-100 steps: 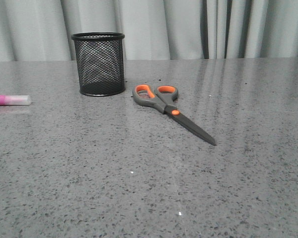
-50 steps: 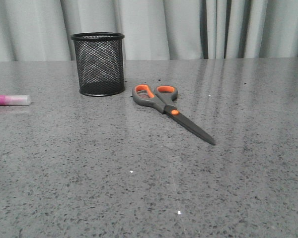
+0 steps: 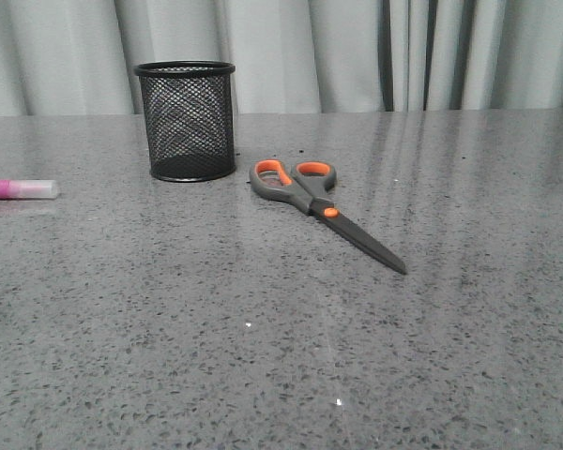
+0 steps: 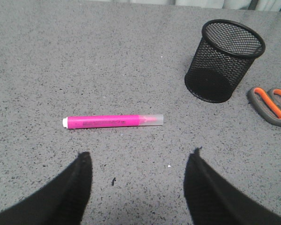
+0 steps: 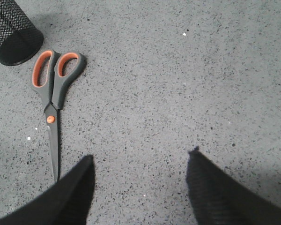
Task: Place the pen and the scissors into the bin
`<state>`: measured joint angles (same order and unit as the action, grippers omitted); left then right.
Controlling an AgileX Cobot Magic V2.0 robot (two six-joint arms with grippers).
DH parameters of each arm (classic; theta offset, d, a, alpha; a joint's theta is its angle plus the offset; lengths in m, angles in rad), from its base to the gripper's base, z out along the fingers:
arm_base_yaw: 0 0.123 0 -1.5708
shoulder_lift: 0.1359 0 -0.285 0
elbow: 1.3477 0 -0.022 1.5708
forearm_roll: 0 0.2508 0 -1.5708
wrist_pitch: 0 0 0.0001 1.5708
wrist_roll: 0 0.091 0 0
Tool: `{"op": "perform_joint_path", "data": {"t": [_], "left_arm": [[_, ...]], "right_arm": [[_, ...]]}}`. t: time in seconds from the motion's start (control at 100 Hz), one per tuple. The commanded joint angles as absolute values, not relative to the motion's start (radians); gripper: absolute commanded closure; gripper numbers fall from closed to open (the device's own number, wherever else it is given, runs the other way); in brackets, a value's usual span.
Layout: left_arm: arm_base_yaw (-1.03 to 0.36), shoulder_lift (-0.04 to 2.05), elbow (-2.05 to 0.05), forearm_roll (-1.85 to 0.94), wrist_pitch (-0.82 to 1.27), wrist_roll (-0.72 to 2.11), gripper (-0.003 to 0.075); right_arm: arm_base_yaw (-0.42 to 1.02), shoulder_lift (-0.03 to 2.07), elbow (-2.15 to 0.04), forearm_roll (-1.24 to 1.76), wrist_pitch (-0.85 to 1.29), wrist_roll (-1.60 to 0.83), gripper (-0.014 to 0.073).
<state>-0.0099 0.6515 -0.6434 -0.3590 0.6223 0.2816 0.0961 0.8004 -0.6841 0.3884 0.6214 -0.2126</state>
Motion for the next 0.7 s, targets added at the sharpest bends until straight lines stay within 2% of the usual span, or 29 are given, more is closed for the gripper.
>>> {"op": "perform_joint_path", "data": {"t": [0.0, 0.29, 0.48, 0.69], "left_arm": [[-0.009, 0.689, -0.692, -0.394, 0.551, 0.307, 0.0281], [-0.009, 0.946, -0.848, -0.456, 0.707, 0.648, 0.0342], [-0.009, 1.176, -1.018, -0.454, 0.884, 0.888, 0.0344], [-0.009, 1.408, -1.206, -0.439, 1.02, 1.295, 0.0344]], "right_arm": [[0.089, 0.799, -0.719, 0.389, 0.573, -0.241, 0.0151], [0.089, 0.799, -0.719, 0.389, 0.577, -0.262, 0.0151], [0.089, 0.799, -0.719, 0.389, 0.584, -0.277, 0.0151], [0.094, 0.799, -0.719, 0.389, 0.584, -0.28, 0.0151]]}}
